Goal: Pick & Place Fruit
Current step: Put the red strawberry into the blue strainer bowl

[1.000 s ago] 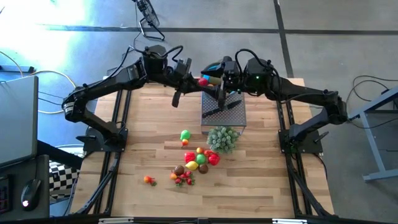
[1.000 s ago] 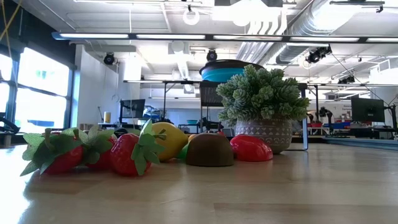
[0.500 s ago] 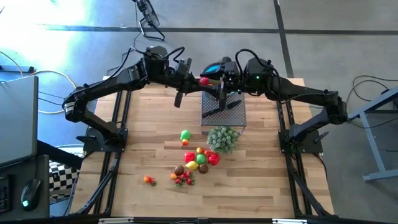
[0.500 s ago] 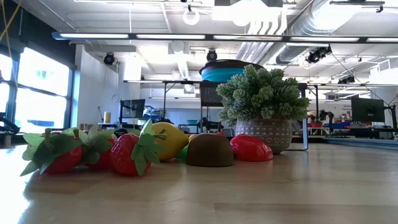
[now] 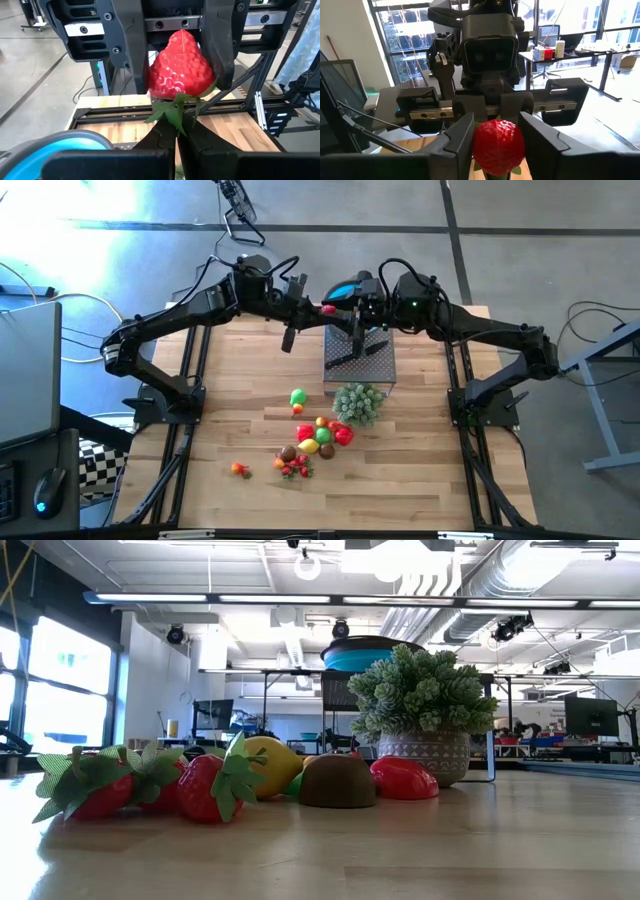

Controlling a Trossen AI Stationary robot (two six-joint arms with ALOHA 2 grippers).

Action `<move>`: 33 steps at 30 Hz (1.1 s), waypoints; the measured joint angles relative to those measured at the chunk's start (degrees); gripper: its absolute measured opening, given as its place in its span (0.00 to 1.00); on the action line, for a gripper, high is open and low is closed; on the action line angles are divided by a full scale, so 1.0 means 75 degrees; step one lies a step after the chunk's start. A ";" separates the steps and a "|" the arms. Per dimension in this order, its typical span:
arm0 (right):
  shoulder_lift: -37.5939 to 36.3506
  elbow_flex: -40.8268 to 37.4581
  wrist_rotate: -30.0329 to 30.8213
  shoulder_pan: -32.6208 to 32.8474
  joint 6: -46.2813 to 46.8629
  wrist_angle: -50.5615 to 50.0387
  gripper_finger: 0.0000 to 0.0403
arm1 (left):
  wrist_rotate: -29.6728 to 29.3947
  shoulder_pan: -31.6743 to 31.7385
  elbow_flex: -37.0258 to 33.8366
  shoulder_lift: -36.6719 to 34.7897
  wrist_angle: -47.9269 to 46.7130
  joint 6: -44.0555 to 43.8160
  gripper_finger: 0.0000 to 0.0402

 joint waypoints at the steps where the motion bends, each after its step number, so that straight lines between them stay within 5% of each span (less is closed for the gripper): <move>1: -0.0001 0.0000 0.0000 0.0000 0.0013 0.0001 0.34 | 0.0002 0.0000 0.0000 0.0000 0.0000 0.0000 0.00; 14: -0.0015 0.0009 -0.0001 0.0000 0.0176 -0.0105 0.37 | -0.0012 0.0000 0.0000 0.0000 0.0144 -0.0003 0.00; 27: -0.0006 0.0006 -0.0026 0.0006 -0.0018 -0.0152 0.66 | -0.0020 0.0000 0.0006 -0.0012 0.0241 -0.0006 0.00; 33: -0.0006 0.0006 -0.0017 0.0006 -0.0017 -0.0114 0.67 | -0.0008 0.0000 0.0006 -0.0012 0.0242 -0.0012 0.00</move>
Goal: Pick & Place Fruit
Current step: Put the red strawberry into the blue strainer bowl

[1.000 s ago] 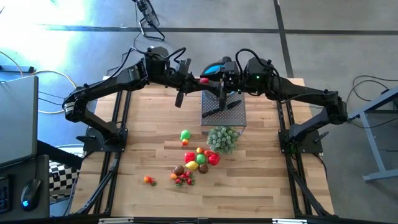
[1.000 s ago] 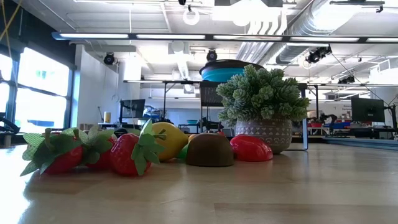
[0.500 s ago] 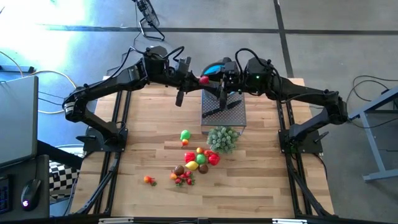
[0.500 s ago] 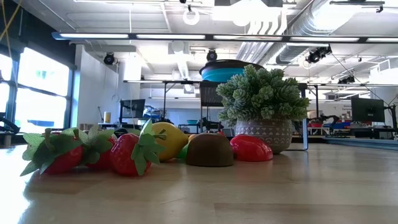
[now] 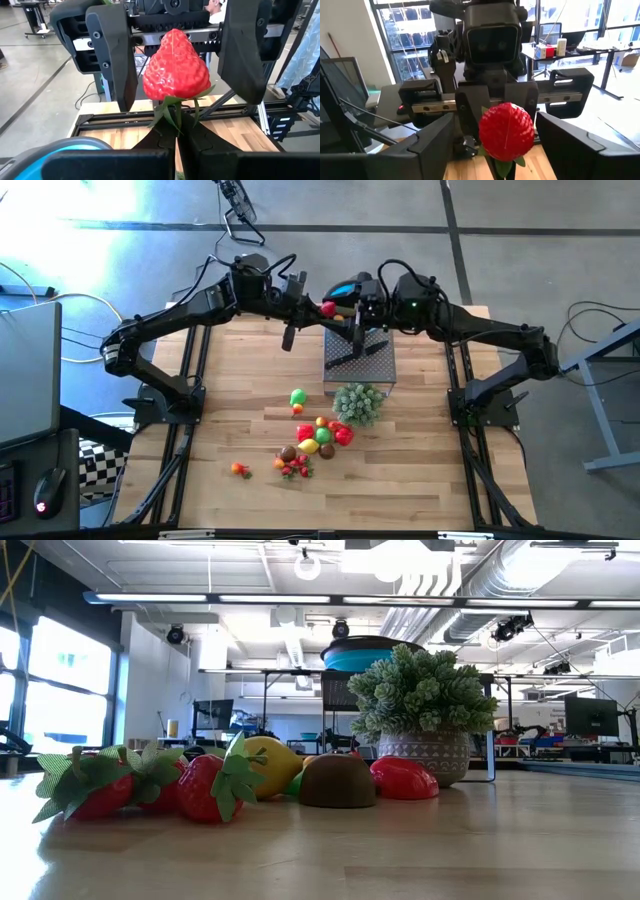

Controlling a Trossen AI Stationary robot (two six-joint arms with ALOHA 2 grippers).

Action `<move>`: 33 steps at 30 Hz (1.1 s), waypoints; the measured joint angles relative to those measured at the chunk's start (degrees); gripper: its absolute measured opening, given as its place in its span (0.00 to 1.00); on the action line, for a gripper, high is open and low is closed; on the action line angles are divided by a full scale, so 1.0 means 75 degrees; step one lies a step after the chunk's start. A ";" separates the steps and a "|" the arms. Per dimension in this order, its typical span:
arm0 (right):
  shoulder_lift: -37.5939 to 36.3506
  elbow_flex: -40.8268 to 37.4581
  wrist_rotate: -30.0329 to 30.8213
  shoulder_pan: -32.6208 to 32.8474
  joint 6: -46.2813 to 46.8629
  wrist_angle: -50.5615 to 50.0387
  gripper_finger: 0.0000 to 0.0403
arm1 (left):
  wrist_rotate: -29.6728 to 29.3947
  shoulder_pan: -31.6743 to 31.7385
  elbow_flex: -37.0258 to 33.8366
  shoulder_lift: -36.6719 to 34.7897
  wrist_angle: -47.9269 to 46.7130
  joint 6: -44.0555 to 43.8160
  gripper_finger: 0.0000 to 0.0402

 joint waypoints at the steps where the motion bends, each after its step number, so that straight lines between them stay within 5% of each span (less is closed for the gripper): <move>1: 0.0000 0.0000 0.0000 0.0000 0.0000 0.0000 0.66 | 0.0008 0.0000 0.0000 0.0000 0.0001 -0.0003 0.00; 23: 0.0000 0.0000 0.0013 -0.0002 0.0002 0.0061 0.35 | 0.0008 -0.0003 0.0000 0.0003 0.0000 -0.0153 0.00; 33: 0.0000 -0.0003 0.0012 0.0000 0.0003 0.0138 0.37 | -0.0020 0.0000 0.0000 0.0009 0.0134 -0.0102 0.04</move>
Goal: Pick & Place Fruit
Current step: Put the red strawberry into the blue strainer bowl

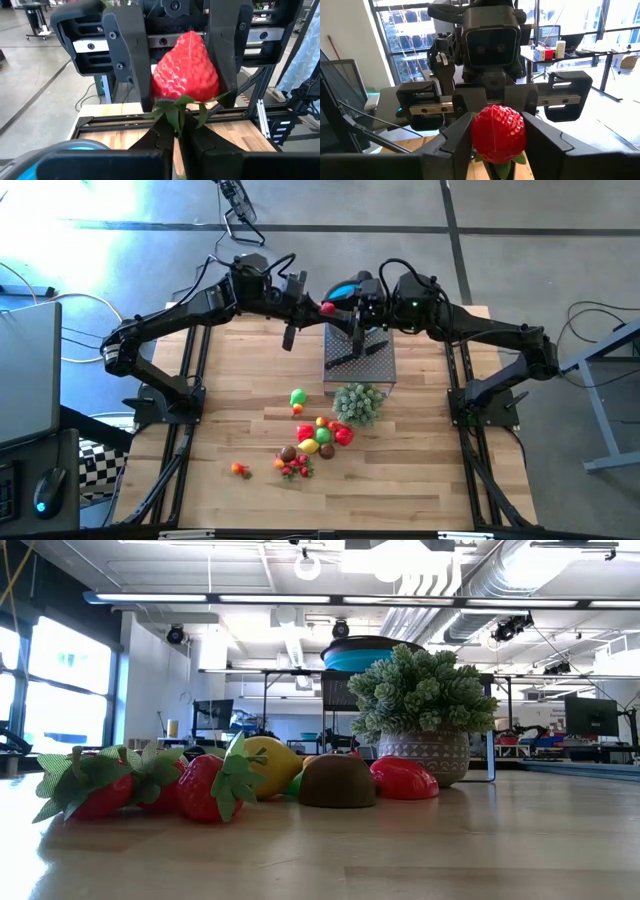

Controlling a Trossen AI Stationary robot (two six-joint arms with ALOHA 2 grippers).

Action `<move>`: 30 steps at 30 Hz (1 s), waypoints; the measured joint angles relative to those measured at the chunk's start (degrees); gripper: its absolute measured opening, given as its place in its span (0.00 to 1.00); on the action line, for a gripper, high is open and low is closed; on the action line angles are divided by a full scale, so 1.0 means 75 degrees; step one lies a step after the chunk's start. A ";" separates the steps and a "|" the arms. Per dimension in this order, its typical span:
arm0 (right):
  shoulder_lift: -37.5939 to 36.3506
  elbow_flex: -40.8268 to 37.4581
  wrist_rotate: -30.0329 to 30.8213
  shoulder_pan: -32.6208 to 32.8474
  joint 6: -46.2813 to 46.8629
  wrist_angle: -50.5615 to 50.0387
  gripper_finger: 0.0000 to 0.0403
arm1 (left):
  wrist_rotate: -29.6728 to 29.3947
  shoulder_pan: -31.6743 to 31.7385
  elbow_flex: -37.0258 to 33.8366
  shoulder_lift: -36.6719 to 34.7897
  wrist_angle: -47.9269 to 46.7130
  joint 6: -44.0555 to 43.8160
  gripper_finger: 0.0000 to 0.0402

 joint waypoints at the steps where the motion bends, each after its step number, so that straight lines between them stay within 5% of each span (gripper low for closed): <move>1: 0.0000 0.0000 0.0000 0.0000 0.0000 0.0026 0.37 | -0.0012 0.0000 0.0000 0.0000 0.0066 -0.0009 0.05; 17: -0.0005 -0.0003 0.0203 -0.0068 -0.0099 0.0314 0.36 | -0.0625 0.0009 0.0000 0.0000 0.0607 -0.0239 0.37; 30: -0.0179 -0.0006 0.0201 -0.0676 0.0309 -0.0252 0.36 | -0.0905 0.0524 0.0002 -0.0222 0.0270 -0.0172 0.39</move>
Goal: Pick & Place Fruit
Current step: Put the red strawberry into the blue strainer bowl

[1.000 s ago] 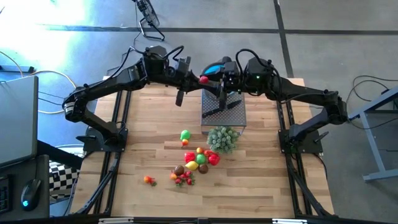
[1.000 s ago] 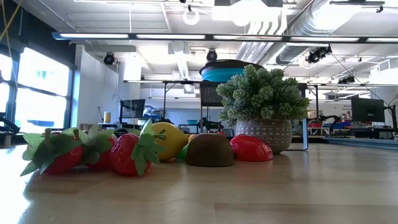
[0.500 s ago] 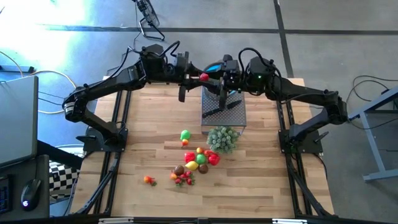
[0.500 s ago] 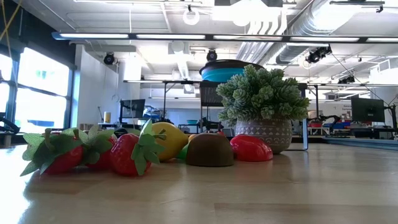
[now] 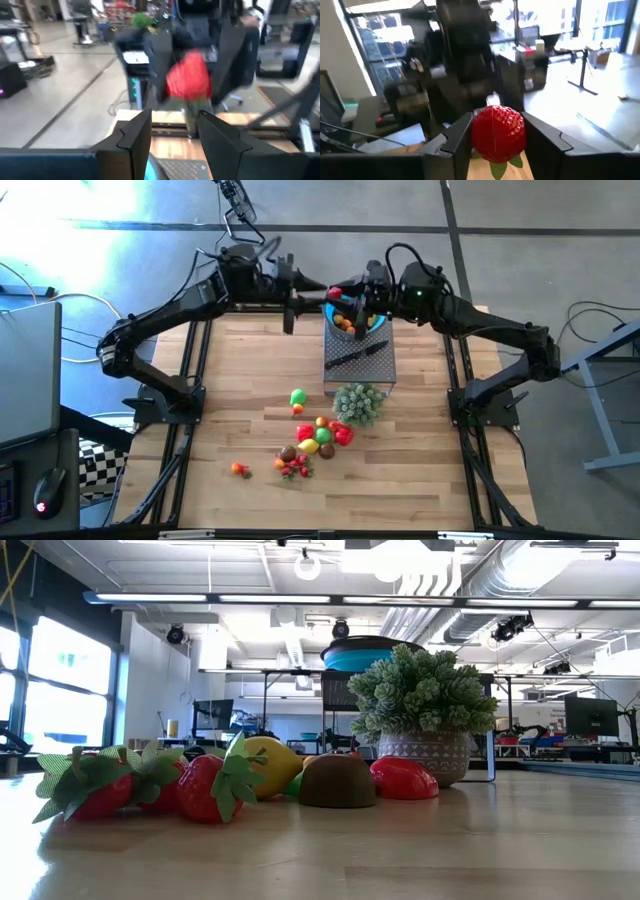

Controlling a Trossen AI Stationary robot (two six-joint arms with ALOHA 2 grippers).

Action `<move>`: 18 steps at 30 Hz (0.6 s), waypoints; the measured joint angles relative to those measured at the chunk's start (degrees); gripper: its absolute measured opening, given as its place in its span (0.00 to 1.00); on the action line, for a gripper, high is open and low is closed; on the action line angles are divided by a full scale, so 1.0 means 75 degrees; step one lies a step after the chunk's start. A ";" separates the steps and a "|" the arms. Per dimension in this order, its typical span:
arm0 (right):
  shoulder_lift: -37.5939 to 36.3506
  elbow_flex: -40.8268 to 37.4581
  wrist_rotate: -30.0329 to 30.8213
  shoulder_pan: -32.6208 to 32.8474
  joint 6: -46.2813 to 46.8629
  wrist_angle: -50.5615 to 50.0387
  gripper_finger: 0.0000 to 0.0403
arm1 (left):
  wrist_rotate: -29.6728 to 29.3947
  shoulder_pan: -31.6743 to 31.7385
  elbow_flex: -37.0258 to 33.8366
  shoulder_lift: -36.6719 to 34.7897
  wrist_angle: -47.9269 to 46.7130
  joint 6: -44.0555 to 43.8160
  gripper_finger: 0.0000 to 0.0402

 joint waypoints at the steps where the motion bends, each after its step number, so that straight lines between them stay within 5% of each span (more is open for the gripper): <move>1: -0.0007 0.0000 0.0016 -0.0068 0.0044 -0.0105 0.36 | -0.0015 0.0070 0.0004 -0.0079 -0.0093 -0.0076 0.39; 18: 0.0165 0.0000 0.0643 -0.1317 0.1346 -0.2989 0.36 | -0.0152 0.1079 -0.0008 -0.0717 -0.1329 -0.0106 0.39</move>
